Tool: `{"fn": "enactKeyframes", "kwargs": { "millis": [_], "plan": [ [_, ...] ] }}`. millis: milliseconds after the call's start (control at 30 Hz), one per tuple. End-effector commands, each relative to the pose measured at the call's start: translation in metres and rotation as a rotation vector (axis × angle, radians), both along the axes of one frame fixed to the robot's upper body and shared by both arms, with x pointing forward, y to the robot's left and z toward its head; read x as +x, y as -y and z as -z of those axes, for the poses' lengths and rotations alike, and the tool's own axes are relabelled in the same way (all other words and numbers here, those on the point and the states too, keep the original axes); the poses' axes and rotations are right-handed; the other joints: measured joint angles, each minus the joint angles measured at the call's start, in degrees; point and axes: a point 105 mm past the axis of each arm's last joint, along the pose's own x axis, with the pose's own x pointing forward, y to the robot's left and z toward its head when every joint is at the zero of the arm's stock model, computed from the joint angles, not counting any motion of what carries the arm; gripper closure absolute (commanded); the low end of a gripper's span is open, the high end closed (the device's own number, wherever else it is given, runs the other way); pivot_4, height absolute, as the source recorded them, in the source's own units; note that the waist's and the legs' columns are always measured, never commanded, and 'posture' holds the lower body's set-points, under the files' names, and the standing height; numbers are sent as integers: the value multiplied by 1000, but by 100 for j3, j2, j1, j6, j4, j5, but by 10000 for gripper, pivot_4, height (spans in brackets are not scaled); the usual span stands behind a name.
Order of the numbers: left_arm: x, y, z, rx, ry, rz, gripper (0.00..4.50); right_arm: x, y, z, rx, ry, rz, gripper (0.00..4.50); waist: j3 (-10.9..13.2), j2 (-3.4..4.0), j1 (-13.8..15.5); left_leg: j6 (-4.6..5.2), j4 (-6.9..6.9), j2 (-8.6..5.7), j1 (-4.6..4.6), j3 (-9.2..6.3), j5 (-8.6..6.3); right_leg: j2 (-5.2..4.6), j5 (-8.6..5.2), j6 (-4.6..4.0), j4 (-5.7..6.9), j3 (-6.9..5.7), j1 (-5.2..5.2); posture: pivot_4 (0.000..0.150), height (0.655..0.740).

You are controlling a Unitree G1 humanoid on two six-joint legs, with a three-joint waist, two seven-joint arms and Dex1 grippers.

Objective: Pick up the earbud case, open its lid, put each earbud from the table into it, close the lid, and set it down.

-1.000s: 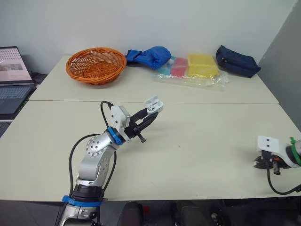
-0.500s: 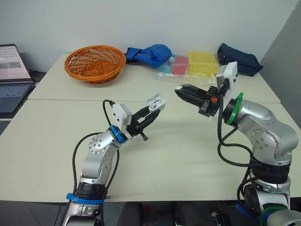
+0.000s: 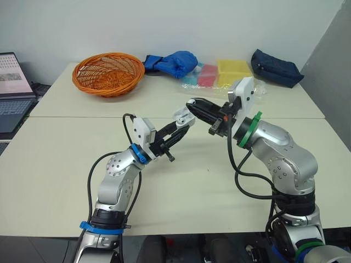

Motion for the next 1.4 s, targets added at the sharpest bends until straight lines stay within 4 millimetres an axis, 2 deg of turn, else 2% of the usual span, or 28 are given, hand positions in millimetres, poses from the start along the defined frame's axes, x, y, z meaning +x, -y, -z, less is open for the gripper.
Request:
{"fn": "enactKeyframes", "kwargs": {
  "millis": [33,367,900,1100,1300,1400],
  "plan": [
    [-4,2,-14,-15,54,19,37564,-2,3,-2,-3,35,8,40811,0,0,-1,0,0,0,0,1,0,0,0,0,0,1,0,1500,7400],
    [-6,3,-15,-8,61,34,37564,7,1,7,4,8,23,40811,0,0,-3,0,-1,1,1,1,0,1,0,0,0,0,-1,1500,7400],
    [-5,4,-16,-10,69,37,37564,8,-1,18,-58,3,7,40811,0,0,-3,0,-1,1,0,1,0,0,0,0,-3,1,-1,1500,7400],
    [-5,5,-16,-8,66,39,37564,9,0,17,-56,8,13,20599,0,0,-3,0,-2,1,0,0,0,0,0,0,-2,0,-1,1500,7400],
    [-4,4,-16,-7,63,39,37564,7,3,10,-31,26,3,20599,0,0,-3,0,-2,1,0,2,0,0,0,0,-3,1,-1,1500,7400],
    [-5,4,-15,-5,61,41,37564,-2,10,0,31,17,-58,20599,0,0,-1,0,-2,1,0,1,0,0,0,0,-3,0,-1,1500,7400]
  ]
}}
